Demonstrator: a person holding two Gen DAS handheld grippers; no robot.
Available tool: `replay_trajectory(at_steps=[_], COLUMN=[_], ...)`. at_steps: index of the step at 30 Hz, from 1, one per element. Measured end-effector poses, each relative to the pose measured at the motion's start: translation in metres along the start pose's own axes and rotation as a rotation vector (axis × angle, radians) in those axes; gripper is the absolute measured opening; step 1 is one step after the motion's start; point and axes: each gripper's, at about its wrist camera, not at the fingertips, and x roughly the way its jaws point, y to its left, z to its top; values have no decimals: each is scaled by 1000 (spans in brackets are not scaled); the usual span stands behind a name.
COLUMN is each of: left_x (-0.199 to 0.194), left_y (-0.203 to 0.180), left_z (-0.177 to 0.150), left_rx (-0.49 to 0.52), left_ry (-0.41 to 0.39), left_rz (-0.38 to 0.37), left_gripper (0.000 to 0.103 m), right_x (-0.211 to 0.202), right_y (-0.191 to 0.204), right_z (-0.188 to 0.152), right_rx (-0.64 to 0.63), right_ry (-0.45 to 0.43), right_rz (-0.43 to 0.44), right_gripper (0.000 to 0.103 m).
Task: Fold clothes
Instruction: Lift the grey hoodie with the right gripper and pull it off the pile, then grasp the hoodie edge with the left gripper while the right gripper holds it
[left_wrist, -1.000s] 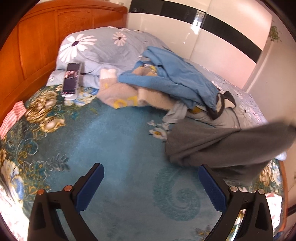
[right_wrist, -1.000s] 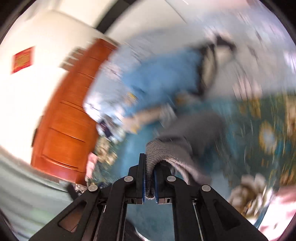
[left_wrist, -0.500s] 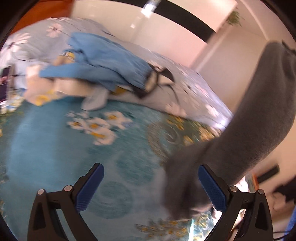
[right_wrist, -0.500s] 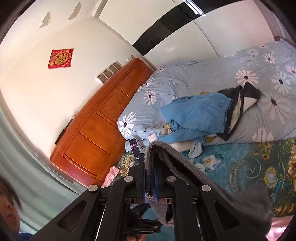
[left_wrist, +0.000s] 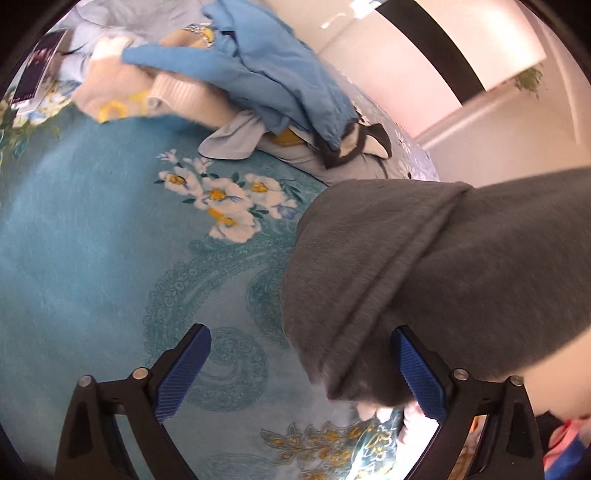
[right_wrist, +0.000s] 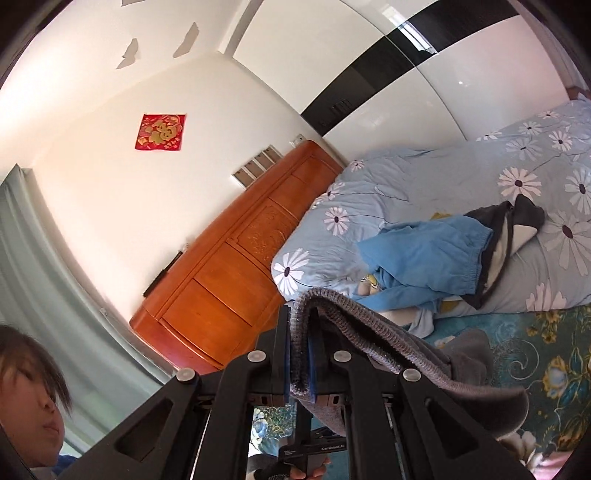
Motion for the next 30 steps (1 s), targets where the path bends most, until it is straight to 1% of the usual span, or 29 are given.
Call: replay_trajectory(at_steps=[2,3,4,5,6,7,8,9,10,11,13,16,18,21,23,24,26,28,30], left_x=[1,1,2,4,7,9,10,12,12,12,6,-22,-59,-123,-154,-166,-169,-151,-123], left_y=[-6,-9,-11,-13,-14,-14,-14,-15,-14,-12,-4,27,51,79,96,105,123,143,162], left_z=[4,6,8,11,13,14,14,15,16,17,22,38,54,66,66,64,55,37,14], left_rx=[38,56,63,66,67,65,62,60,61,56,22,-103,-203,-305,-349,-367,-391,-420,-454], left_ry=[1,4,11,20,28,35,42,47,49,46,25,-63,-167,-341,-416,-439,-422,-341,-233], left_rz=[17,24,27,32,35,31,23,19,24,31,37,25,12,-11,-12,-6,27,88,149], left_gripper=[92,87,85,76,66,59,46,29,21,9,7,6,6,6,6,6,6,6,6], right_x=[-1,-2,-2,-2,-3,-2,-2,-1,0,1,1,-4,-9,-13,-13,-11,-1,12,25], right_y=[4,7,8,7,6,5,3,0,-2,-4,-10,-28,-39,-50,-55,-58,-67,-81,-99], right_z=[-1,-2,-3,-4,-5,-5,-6,-7,-8,-9,-10,-10,-11,-14,-18,-20,-29,-44,-64], right_rx=[-8,-15,-16,-14,-10,-4,3,10,15,19,25,77,122,169,183,190,215,252,300], right_ry=[4,5,3,3,3,4,8,14,19,22,19,-11,-35,-67,-74,-68,-21,34,94], right_rz=[13,13,9,6,5,2,-2,-4,-9,-16,-33,-43,-34,1,13,10,-15,-48,-99], right_gripper=[7,7,7,7,7,7,7,7,7,7,7,7,7,7,7,7,7,7,7])
